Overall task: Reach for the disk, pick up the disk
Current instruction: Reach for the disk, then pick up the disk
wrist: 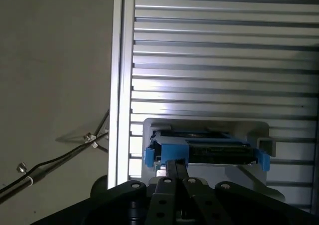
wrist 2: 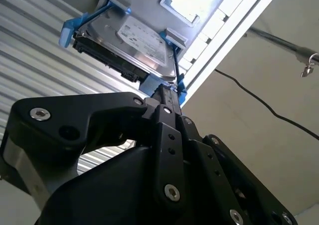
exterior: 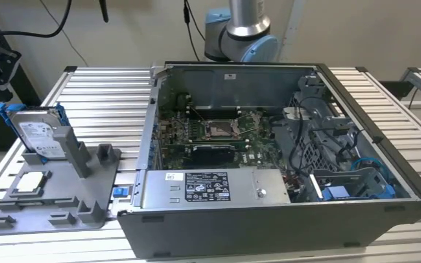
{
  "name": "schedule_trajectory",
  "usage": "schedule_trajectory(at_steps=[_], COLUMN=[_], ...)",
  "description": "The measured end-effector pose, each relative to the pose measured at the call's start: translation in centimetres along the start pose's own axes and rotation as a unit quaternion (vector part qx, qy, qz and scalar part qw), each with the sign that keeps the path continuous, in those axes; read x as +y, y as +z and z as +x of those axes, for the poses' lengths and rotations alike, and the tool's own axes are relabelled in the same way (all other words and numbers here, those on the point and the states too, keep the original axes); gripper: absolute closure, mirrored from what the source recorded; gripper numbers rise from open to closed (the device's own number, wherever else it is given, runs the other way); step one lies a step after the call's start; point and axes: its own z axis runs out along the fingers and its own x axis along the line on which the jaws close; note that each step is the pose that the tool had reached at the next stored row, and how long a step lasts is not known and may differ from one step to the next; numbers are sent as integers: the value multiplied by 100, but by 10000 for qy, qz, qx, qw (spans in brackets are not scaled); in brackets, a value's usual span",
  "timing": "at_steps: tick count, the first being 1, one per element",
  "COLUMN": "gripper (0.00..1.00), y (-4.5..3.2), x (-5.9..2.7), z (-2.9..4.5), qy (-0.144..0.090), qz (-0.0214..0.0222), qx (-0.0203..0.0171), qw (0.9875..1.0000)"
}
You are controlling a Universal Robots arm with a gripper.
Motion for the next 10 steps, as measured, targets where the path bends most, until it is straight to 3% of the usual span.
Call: schedule_trajectory(at_steps=[10], gripper=[100], y=[0], x=[1], z=[0], qy=[-64], qz=[0], qx=[3], qw=[10000])
